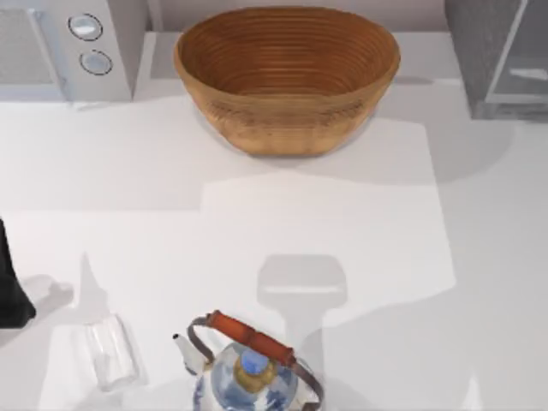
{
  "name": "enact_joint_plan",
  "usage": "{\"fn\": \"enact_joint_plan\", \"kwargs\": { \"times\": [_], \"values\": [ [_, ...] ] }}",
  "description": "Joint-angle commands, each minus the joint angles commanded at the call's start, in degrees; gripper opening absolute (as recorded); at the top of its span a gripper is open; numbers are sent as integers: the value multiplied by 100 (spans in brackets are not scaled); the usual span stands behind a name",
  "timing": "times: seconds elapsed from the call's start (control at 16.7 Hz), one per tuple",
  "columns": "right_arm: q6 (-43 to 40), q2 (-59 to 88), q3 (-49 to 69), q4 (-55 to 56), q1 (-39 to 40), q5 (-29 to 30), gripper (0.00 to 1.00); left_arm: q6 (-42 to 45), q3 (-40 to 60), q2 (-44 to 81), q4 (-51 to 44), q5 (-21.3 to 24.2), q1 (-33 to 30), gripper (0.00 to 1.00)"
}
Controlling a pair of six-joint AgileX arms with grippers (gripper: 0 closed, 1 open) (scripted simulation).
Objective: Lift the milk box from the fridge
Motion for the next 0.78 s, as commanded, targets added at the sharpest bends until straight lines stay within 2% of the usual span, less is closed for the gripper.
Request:
{"fn": "enact_joint_plan", "kwargs": {
  "times": [0.3, 0.78],
  "values": [
    [0, 0, 0, 0, 0, 0, 2, 0, 0, 0, 0, 0, 0, 100],
    [0, 0, 0, 0, 0, 0, 0, 0, 0, 0, 0, 0, 0, 100]
  ]
}}
